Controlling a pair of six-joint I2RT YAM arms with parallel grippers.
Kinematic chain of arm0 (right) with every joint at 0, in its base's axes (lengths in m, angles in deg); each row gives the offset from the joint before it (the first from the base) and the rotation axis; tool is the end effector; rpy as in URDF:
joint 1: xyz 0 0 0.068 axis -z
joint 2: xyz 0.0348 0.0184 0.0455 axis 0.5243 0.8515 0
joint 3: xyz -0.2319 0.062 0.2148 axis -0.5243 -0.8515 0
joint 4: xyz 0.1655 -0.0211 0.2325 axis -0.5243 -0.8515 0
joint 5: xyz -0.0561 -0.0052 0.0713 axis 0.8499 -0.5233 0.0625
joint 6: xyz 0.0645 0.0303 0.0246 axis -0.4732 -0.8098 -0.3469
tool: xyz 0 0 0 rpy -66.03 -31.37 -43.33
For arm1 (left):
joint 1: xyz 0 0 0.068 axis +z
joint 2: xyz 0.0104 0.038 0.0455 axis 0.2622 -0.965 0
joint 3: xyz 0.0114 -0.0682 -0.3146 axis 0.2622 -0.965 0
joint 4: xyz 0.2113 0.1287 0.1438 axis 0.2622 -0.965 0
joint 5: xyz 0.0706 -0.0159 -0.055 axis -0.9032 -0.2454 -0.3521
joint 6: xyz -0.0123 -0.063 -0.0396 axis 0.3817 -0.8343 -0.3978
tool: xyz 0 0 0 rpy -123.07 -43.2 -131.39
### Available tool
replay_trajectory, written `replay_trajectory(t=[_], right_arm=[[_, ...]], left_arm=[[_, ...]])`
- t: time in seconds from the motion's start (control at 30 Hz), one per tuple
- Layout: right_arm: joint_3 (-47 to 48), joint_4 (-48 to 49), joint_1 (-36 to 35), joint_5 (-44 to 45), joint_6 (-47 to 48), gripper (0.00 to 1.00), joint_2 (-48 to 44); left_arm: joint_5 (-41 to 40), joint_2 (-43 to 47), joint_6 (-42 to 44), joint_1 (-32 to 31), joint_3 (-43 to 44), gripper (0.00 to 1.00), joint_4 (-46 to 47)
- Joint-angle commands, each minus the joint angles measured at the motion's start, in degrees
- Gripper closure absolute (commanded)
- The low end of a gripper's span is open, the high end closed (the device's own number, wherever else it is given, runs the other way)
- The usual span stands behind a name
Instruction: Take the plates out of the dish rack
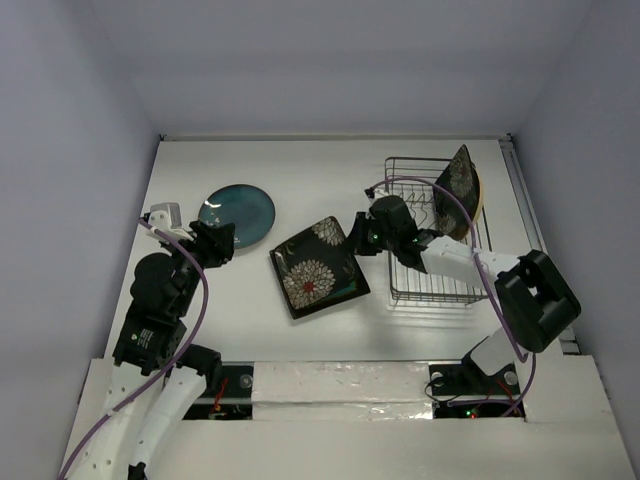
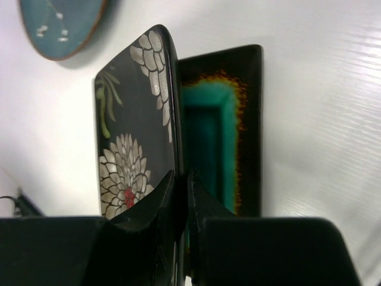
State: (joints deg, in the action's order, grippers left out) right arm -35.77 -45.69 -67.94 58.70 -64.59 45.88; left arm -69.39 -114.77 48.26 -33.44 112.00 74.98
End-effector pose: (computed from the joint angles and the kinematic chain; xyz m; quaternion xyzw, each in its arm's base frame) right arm 0.2987 0.2346 0.2357 -0.0574 0.8772 0.3411 0.3330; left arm 0.1144 -0.0323 0.3905 -0.0546 0.6874 -0.2267 0.6879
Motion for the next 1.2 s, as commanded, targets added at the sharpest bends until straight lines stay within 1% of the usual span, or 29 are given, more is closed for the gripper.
replay_trajectory(t=[0.0,0.1,0.17,0.23,0.27,0.33,0.43,0.47,0.53,0.57,0.6,0.67,0.7,0.73,0.77,0.83,0.93,1.0,1.03,1.07,1.1,1.13,1.17], right_arm=[[1.9,6.2,-0.5,0.5,-1.2,1.0,-0.8],[1.6,5.8,-0.5,0.6,-1.2,0.95,-0.2],[0.9,5.5,-0.5,1.1,-1.2,0.89,0.1],[0.7,4.8,-0.5,1.7,-1.1,0.8,0.5],[0.9,3.3,-0.5,2.6,-0.9,0.73,0.7],[0.8,2.3,-1.0,3.7,-0.4,0.67,0.9],[0.8,-0.5,-1.0,6.3,0.8,0.54,1.1],[0.8,-1.4,-1.0,7.3,1.0,0.53,1.3],[0.9,-2.1,-1.0,8.0,1.7,0.49,1.6],[0.9,-2.7,-1.0,8.0,2.1,0.46,1.9],[1.4,-2.8,-1.0,8.0,2.2,0.45,2.0],[2.1,-4.2,-1.6,9.3,2.9,0.37,2.0],[3.2,-5.7,-1.7,10.0,3.1,0.31,2.1],[3.8,-6.7,-2.3,10.6,3.6,0.31,2.1],[4.5,-8.6,-2.3,13.5,3.9,0.25,2.1],[6.2,-10.0,-3.5,15.3,4.8,0.19,1.3],[8.1,-11.9,-4.0,18.0,6.1,0.16,-0.6],[9.7,-12.8,-4.0,19.6,7.7,0.16,-2.2],[10.3,-13.3,-4.0,20.3,8.3,0.2,-3.0],[11.9,-14.7,-4.0,22.8,8.9,0.26,-5.1],[12.6,-15.5,-4.0,24.5,10.3,0.36,-6.2],[13.5,-16.6,-4.0,27.1,11.3,0.56,-7.4],[15.9,-19.9,-4.0,33.7,13.1,0.9,-9.4]], left_arm=[[0.7,0.6,0.6,0.3,-0.3,0.59,2.3],[0.7,0.7,0.6,0.3,-0.4,0.59,2.4],[0.7,0.9,0.6,0.3,-0.4,0.59,2.4],[0.7,1.1,0.6,0.8,-0.4,0.59,2.4],[0.8,1.1,0.5,0.8,-0.4,0.59,2.3],[0.8,1.0,0.5,0.8,-0.4,0.59,2.4],[0.8,1.1,0.6,0.8,-0.4,0.59,2.3],[0.8,1.1,0.6,0.8,-0.4,0.59,2.4],[0.8,1.1,0.5,0.8,-0.4,0.59,2.4],[1.0,1.2,0.6,0.8,-0.4,0.59,2.5],[1.0,1.2,0.5,0.8,-0.4,0.59,2.5],[1.1,1.3,0.5,0.8,-0.4,0.59,2.5],[1.0,1.4,0.5,0.8,-0.4,0.59,2.5],[1.1,1.4,0.4,0.8,-0.4,0.59,2.6],[1.1,1.4,0.4,0.8,-0.4,0.59,2.6],[1.2,1.4,0.4,0.8,-0.5,0.59,2.6],[1.3,1.4,0.4,0.8,-0.5,0.59,2.7],[1.5,1.5,0.4,0.8,-0.5,0.59,2.6],[1.4,1.4,0.4,0.8,-0.5,0.59,2.6],[1.5,1.5,0.4,0.8,-0.5,0.59,2.6],[1.5,1.5,0.5,0.8,-0.5,0.59,2.6],[1.5,1.6,0.5,0.8,-0.5,0.59,2.6],[1.6,1.6,0.4,0.8,-0.5,0.59,2.6]])
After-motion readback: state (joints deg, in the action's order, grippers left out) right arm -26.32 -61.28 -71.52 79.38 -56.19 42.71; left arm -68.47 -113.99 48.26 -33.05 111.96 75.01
